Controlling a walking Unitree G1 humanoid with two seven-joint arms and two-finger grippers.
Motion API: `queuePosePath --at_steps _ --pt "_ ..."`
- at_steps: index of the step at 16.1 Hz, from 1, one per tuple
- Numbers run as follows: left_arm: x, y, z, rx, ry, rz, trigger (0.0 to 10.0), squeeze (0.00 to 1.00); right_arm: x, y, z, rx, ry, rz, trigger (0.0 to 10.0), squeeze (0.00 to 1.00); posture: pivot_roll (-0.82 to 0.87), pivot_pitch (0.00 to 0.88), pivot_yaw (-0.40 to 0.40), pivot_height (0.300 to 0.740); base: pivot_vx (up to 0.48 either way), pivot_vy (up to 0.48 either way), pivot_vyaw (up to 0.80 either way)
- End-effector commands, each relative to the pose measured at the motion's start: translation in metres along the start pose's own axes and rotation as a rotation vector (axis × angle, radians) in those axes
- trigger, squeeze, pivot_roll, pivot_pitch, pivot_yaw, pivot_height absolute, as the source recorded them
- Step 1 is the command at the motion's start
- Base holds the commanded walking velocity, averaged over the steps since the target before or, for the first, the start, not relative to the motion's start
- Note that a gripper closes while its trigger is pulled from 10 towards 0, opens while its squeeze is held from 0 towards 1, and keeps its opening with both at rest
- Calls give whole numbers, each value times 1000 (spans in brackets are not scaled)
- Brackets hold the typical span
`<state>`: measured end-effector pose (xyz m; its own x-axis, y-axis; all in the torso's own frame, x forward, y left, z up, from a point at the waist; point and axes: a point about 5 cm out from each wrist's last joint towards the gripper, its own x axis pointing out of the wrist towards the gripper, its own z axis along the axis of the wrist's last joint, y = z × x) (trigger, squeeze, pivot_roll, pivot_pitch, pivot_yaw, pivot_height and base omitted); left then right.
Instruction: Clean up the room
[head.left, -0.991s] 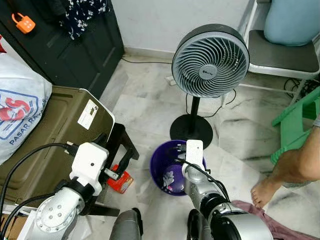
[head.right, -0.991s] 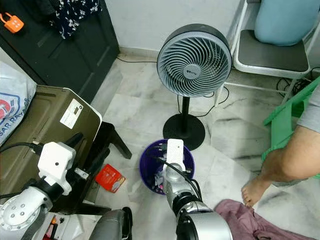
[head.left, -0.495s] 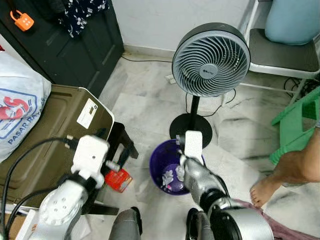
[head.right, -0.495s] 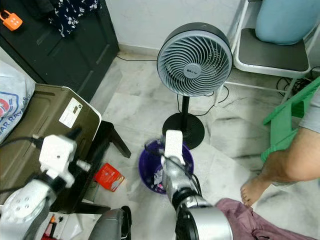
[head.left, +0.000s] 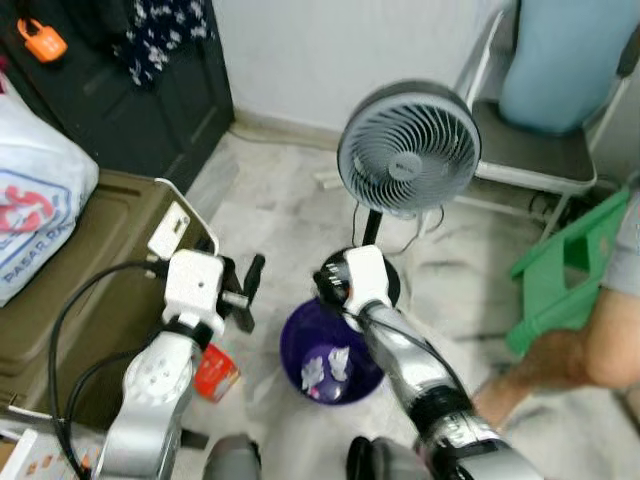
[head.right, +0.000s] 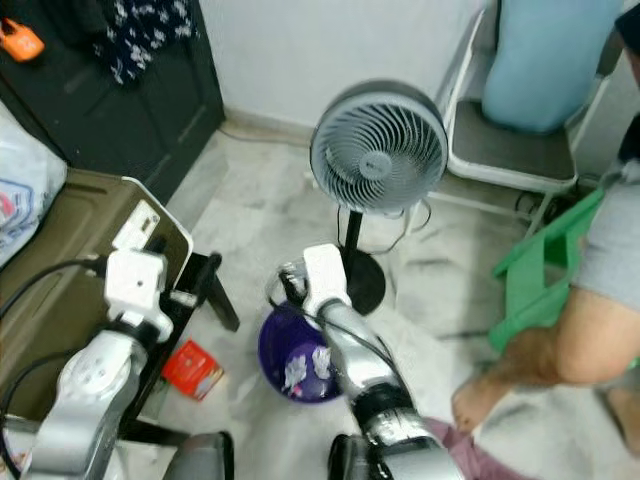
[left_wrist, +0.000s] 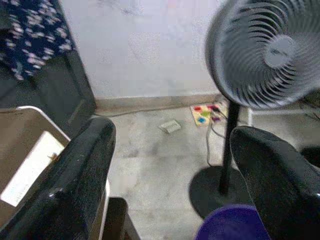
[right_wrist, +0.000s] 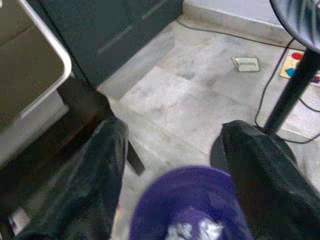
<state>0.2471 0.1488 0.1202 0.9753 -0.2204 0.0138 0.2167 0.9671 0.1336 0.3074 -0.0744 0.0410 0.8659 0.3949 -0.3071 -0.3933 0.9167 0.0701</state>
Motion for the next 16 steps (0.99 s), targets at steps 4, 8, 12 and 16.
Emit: queuePosePath --at_steps 4,8,12,16 --pt "20 -3 -3 -6 -42 4 10000 0 -26 -8 13 -58 -20 101 10000 1000 55 0 -5 740 0 0 0" --pt "39 0 4 8 -112 48 10000 0 -24 -11 40 -185 -132 107 10000 0 49 0 -17 740 0 0 0" --pt "39 10 2 33 -137 130 10000 0 -39 -34 51 -159 -193 -130 10000 0 38 0 -24 740 0 0 0" --pt "39 15 13 38 -194 175 10000 0 -42 -72 103 -55 -347 -398 10000 0 29 0 -7 740 0 0 0"
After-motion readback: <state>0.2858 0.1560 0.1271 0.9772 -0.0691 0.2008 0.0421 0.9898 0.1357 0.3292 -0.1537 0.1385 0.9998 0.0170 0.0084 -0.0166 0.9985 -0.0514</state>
